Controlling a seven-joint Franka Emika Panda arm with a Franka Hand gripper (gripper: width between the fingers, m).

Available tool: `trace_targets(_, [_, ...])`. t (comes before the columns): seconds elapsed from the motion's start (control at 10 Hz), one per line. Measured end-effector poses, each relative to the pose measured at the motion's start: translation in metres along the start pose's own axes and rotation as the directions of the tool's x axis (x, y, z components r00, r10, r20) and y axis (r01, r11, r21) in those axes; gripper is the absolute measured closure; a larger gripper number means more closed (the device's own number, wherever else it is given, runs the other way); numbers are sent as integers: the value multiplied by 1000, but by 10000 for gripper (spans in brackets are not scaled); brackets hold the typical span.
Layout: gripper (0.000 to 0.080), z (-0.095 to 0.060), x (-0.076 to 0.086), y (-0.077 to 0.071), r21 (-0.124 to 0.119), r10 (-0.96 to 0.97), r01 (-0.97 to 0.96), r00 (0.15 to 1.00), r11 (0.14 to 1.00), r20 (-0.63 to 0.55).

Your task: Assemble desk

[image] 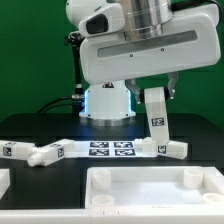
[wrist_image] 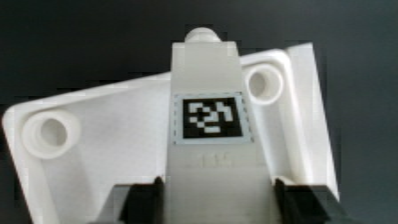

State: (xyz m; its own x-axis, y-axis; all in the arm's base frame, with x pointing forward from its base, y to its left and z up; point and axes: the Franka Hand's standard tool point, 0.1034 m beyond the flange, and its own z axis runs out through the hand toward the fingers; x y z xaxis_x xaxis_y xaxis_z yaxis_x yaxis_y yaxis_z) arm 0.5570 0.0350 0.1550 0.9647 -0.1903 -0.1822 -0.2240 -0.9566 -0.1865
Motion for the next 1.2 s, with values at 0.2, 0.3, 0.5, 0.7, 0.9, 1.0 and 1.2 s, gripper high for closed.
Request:
trace_targets(0.2, [515, -1, 8, 0, -7, -8, 7, 990, 1000, -142])
trace_targets(0.3, [515, -2, 14, -5, -33, -58, 52, 974, 998, -218])
trace_targets(0.5, [515, -19, 41, -43, -69, -157, 141, 896, 988, -415])
trace_targets(0.7, [515, -18, 44, -52, -78, -174, 157, 818, 984, -549])
trace_targets(0.9, [515, -14, 41, -49, -86, -177, 157, 777, 984, -604])
trace_targets(1.0, [515, -10, 41, -55, -105, -214, 188, 790, 976, -574])
trace_targets(1.2, [515, 3, 51, -86, -144, -308, 273, 807, 951, -505])
